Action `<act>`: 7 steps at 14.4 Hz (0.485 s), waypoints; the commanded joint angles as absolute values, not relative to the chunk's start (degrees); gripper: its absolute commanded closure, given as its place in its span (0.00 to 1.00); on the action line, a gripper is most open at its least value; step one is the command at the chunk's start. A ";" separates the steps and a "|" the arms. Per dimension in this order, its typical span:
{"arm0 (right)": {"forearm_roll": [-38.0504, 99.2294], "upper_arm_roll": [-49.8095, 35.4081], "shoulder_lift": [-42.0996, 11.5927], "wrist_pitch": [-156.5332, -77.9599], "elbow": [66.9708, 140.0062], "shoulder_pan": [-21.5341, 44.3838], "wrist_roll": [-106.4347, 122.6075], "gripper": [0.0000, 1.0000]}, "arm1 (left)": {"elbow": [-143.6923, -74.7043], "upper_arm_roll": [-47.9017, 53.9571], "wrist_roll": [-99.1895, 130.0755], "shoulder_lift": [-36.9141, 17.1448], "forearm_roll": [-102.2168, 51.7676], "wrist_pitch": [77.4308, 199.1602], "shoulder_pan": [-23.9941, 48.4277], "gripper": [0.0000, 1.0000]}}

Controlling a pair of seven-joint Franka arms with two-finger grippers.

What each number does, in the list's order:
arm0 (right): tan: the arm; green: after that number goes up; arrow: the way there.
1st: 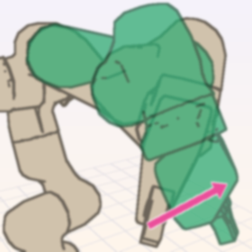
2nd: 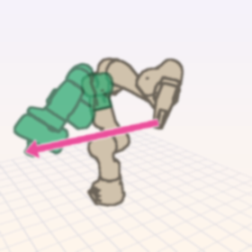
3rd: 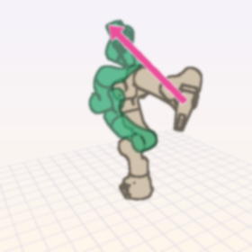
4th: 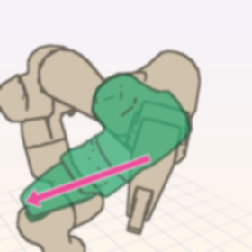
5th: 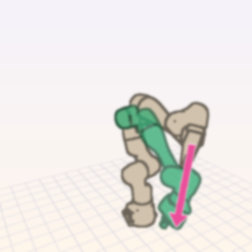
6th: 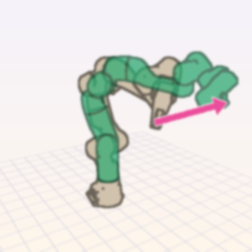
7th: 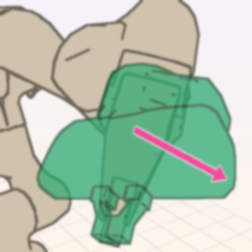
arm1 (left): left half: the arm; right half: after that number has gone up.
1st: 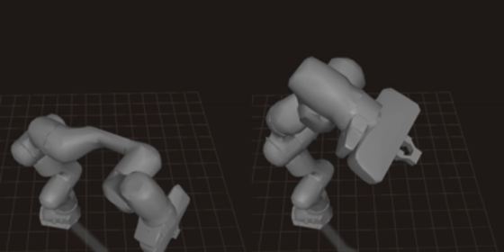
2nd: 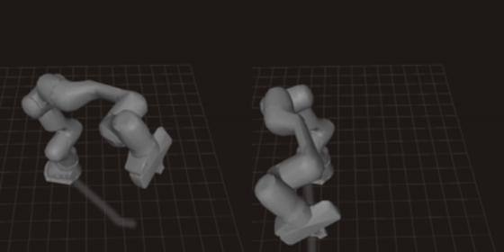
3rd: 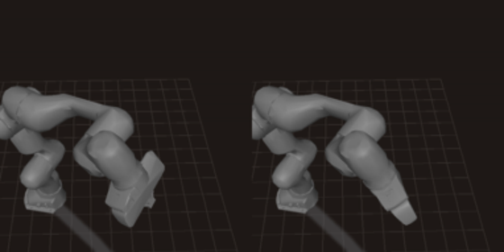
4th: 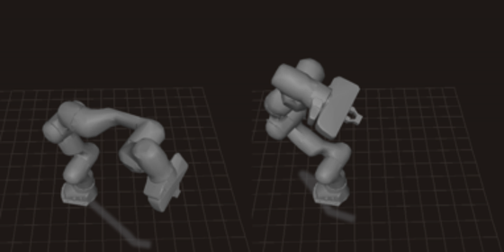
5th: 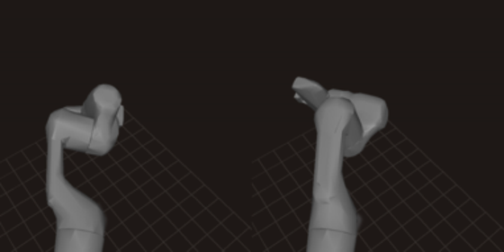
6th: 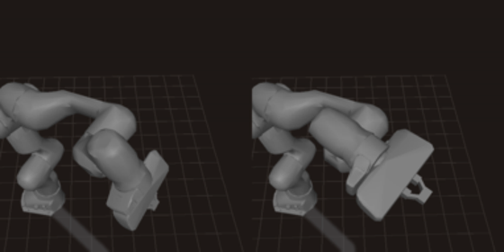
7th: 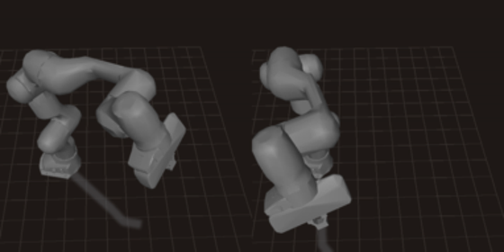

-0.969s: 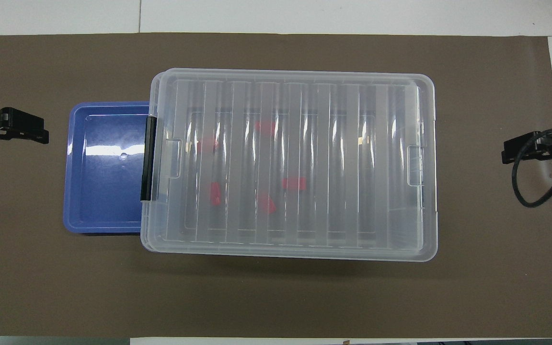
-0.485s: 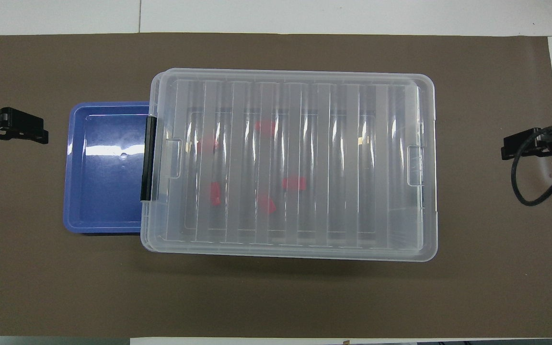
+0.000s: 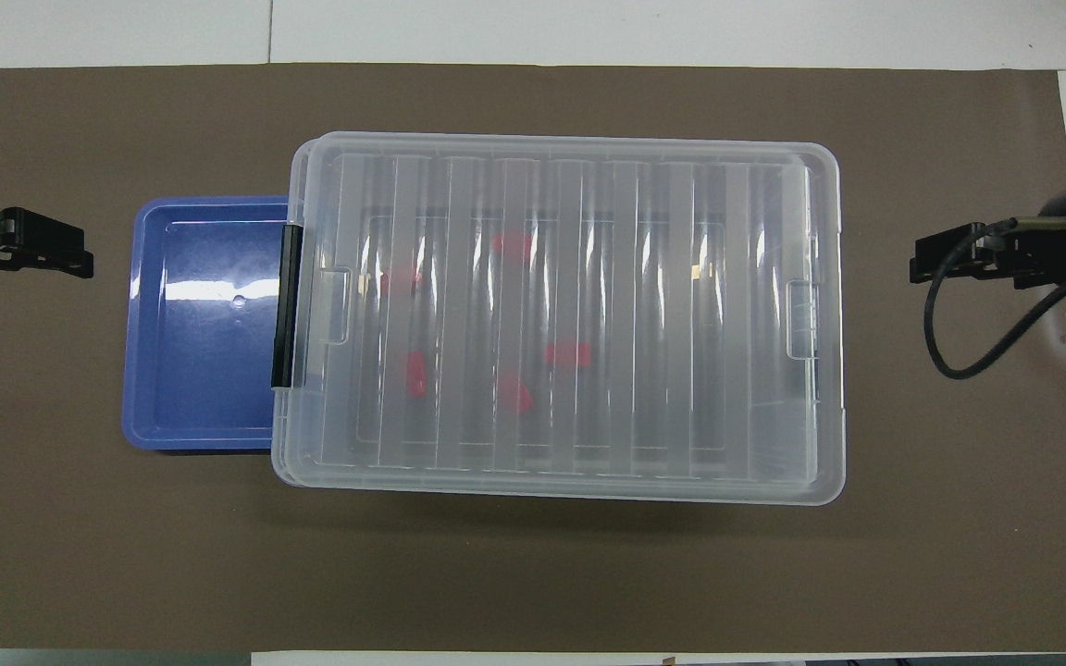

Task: Place red block in blue tray from box
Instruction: 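Reach the right gripper to the clear lid edge and slide it open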

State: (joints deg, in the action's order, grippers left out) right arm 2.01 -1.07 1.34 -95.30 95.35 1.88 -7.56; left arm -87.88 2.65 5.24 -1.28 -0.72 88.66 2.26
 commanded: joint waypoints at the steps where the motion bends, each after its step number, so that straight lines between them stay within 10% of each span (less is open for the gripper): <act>1: 2.11 -1.23 -0.87 -97.72 95.71 5.87 -14.31 0.00 | -89.56 2.72 5.71 0.44 0.00 88.15 2.55 0.00; 7: -0.25 -1.23 -2.55 -102.20 100.62 8.53 -15.30 0.00 | -89.56 2.72 5.89 0.44 0.00 88.15 2.46 0.00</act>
State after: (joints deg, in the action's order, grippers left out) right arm 0.95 -1.24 -3.33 -99.32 96.96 8.73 -14.87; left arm -87.88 2.77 5.24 -1.28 -0.72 88.50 2.38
